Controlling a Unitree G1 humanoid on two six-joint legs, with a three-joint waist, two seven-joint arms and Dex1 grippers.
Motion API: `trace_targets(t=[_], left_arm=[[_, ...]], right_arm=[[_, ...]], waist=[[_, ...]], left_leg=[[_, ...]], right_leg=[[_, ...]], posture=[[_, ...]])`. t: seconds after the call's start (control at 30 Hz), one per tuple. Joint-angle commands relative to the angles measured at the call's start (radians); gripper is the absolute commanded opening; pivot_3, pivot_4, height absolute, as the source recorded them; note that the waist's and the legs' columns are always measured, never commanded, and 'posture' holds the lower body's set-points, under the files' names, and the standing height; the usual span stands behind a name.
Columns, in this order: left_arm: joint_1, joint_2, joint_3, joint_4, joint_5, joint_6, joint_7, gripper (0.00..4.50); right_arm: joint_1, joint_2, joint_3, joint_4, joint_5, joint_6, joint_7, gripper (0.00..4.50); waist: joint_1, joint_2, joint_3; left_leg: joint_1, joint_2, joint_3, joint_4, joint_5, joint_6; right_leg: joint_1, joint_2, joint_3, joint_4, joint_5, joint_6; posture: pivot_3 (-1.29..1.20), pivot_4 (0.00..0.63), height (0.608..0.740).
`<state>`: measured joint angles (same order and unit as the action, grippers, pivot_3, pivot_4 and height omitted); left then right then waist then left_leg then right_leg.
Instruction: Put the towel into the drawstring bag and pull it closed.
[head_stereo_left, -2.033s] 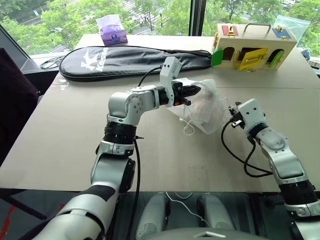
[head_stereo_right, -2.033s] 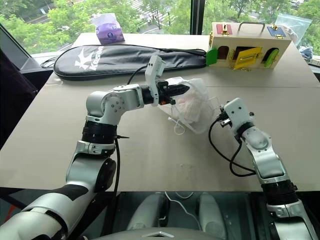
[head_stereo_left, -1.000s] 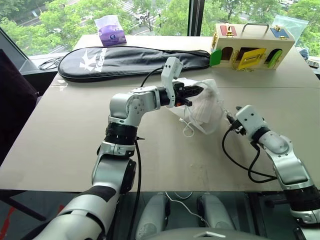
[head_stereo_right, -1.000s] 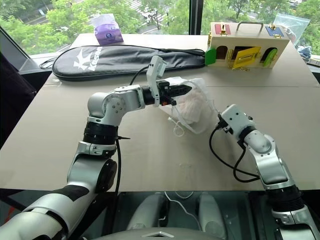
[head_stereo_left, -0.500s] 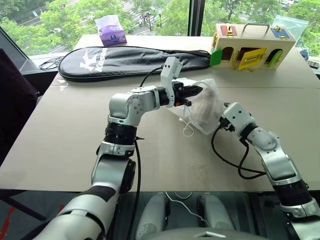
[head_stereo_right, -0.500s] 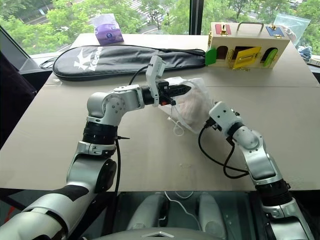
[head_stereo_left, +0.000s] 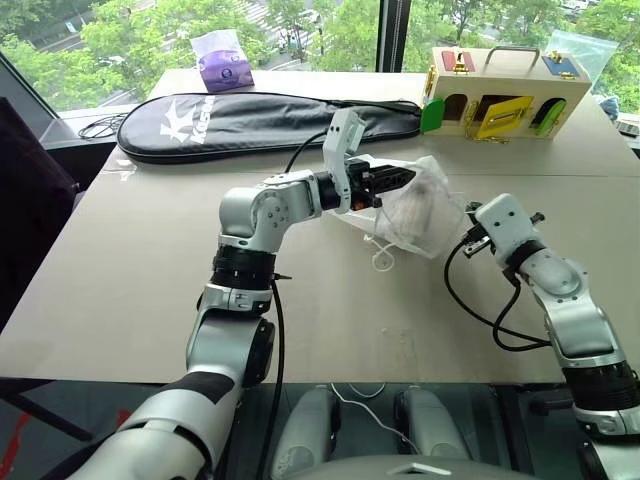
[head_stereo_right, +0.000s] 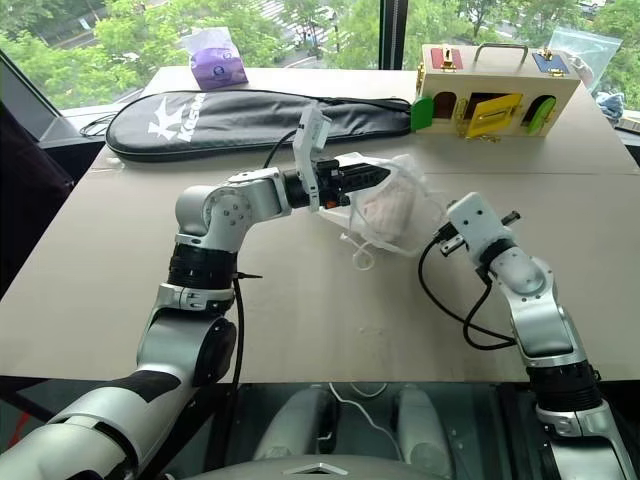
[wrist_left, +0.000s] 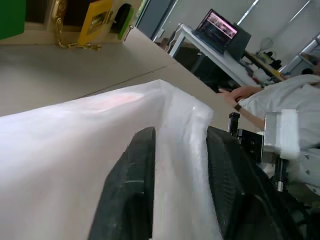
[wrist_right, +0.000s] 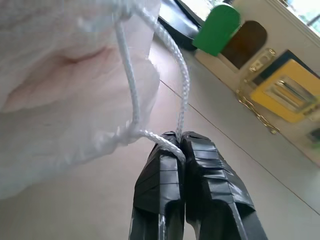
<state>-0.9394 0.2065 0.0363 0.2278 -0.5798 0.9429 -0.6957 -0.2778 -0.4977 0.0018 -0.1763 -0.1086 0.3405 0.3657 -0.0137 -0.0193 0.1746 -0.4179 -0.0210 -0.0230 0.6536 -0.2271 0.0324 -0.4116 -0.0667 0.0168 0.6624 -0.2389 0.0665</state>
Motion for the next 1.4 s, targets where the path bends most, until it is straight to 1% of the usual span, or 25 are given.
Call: trace_targets(t=[0.03,0.17,0.27,0.33,0.4,0.47,0.57,0.67,0.83,1.0,1.17,1.2,1.23,1.27,1.3,1.4], left_arm=[[-0.007,0.020,0.024,-0.047,-0.021,-0.031,-0.027,3.29],[0.018,0.083,0.049,-0.096,-0.061,-0.024,-0.093,3.29],[0.076,0.164,0.045,-0.159,-0.082,-0.019,-0.164,3.29],[0.131,0.211,0.012,-0.205,-0.073,-0.019,-0.199,3.29],[0.213,0.266,-0.051,-0.279,-0.065,0.002,-0.241,3.29],[0.278,0.299,-0.113,-0.339,-0.058,0.017,-0.265,3.29],[0.342,0.268,-0.193,-0.379,-0.018,-0.022,-0.234,3.29],[0.372,0.224,-0.255,-0.367,0.047,-0.094,-0.202,3.29],[0.366,0.145,-0.375,-0.260,0.212,-0.281,-0.158,3.29],[0.357,0.112,-0.435,-0.181,0.313,-0.410,-0.161,3.29],[0.395,0.047,-0.420,-0.176,0.315,-0.445,-0.140,3.29],[0.402,0.039,-0.411,-0.178,0.314,-0.450,-0.136,2.77],[0.410,0.033,-0.401,-0.186,0.307,-0.450,-0.136,2.47],[0.418,0.028,-0.392,-0.193,0.301,-0.448,-0.134,2.06],[0.424,0.025,-0.383,-0.199,0.298,-0.445,-0.130,1.44],[0.441,0.033,-0.370,-0.209,0.305,-0.437,-0.120,0.06]], right_arm=[[-0.012,-0.009,-0.039,-0.043,0.010,0.010,-0.007,0.00],[-0.012,-0.003,-0.044,-0.044,0.016,0.024,-0.006,0.00],[-0.013,0.000,-0.042,-0.040,0.021,0.029,-0.007,0.00],[-0.012,0.001,-0.041,-0.039,0.022,0.031,-0.007,0.00],[-0.013,0.001,-0.040,-0.039,0.024,0.033,-0.007,0.00],[-0.012,0.000,-0.042,-0.038,0.025,0.034,-0.005,0.00],[-0.014,0.000,-0.042,-0.036,0.029,0.038,-0.003,0.00],[-0.016,-0.001,-0.040,-0.039,0.031,0.043,-0.003,0.00],[-0.011,-0.011,-0.048,-0.051,0.039,0.055,-0.001,0.00],[-0.007,-0.015,-0.052,-0.063,0.043,0.063,-0.002,0.00],[0.001,-0.018,-0.058,-0.070,0.046,0.069,-0.005,0.00],[0.003,-0.018,-0.059,-0.072,0.046,0.070,-0.005,0.00],[0.006,-0.017,-0.060,-0.074,0.047,0.071,-0.006,0.00],[0.009,-0.016,-0.059,-0.075,0.047,0.071,-0.007,0.00],[0.010,-0.014,-0.058,-0.075,0.047,0.071,-0.007,0.00],[0.012,-0.012,-0.052,-0.072,0.048,0.069,-0.006,0.00]], waist=[[0.000,0.000,0.000],[-0.003,0.000,0.000],[-0.004,0.000,0.000],[-0.003,0.000,0.000],[-0.003,0.001,0.000],[0.000,0.001,0.000],[0.009,0.000,0.000],[0.009,0.000,0.000],[0.003,0.001,-0.001],[0.001,0.001,-0.001],[0.002,0.001,-0.001],[0.003,0.001,-0.001],[0.003,0.001,-0.001],[0.002,0.001,-0.001],[0.002,0.001,-0.001],[0.000,0.001,-0.001]], left_leg=[[0.000,0.000,0.000,0.000,0.000,0.000],[0.000,0.000,0.000,0.000,0.000,0.000],[0.000,0.000,0.000,0.000,0.000,0.000],[0.001,0.001,0.000,0.000,0.000,0.000],[0.001,0.001,0.000,0.000,0.000,0.000],[0.001,0.000,0.001,0.000,0.000,0.000],[0.001,0.000,0.000,0.000,0.000,0.000],[0.001,0.000,-0.001,0.001,-0.002,0.004],[0.002,0.000,0.000,0.001,-0.002,0.004],[0.002,0.000,0.000,0.001,-0.002,0.004],[0.002,-0.001,0.000,0.001,-0.003,0.005],[0.002,-0.001,0.000,0.001,-0.003,0.005],[0.002,-0.001,0.000,0.001,-0.003,0.005],[0.002,-0.001,0.000,0.001,-0.003,0.005],[0.002,0.000,-0.001,0.001,-0.003,0.005],[0.002,0.000,0.000,0.001,-0.003,0.005]], right_leg=[[0.000,0.000,0.000,0.000,0.000,0.000],[0.000,0.000,0.000,0.000,0.000,0.000],[0.000,0.000,0.000,0.000,0.000,0.000],[0.000,0.000,0.001,0.000,0.000,0.000],[0.000,0.000,0.001,0.000,0.000,0.000],[0.000,0.000,0.001,0.000,0.000,0.000],[0.001,-0.001,0.000,0.000,0.000,0.000],[0.002,-0.002,-0.001,0.000,0.000,0.000],[0.003,-0.001,0.000,0.000,0.000,-0.001],[0.003,-0.001,0.000,0.000,0.000,0.000],[0.003,-0.001,0.000,0.000,0.000,0.000],[0.003,-0.001,0.000,0.000,0.000,0.000],[0.003,-0.001,0.000,0.000,0.000,0.000],[0.003,-0.001,-0.001,0.000,0.000,0.000],[0.003,-0.001,-0.001,0.000,0.000,0.000],[0.003,-0.001,-0.001,0.001,0.000,0.000]], posture=[[0.00,0.150,0.740],[0.00,0.150,0.740],[0.00,0.150,0.740],[0.00,0.150,0.740],[0.00,0.150,0.740],[0.00,0.150,0.740],[0.00,0.150,0.740],[0.00,0.150,0.740],[0.00,0.150,0.740],[0.00,0.150,0.740],[0.00,0.150,0.740],[0.00,0.150,0.740],[0.00,0.150,0.740],[0.00,0.150,0.740],[0.00,0.150,0.740],[0.00,0.150,0.740]])
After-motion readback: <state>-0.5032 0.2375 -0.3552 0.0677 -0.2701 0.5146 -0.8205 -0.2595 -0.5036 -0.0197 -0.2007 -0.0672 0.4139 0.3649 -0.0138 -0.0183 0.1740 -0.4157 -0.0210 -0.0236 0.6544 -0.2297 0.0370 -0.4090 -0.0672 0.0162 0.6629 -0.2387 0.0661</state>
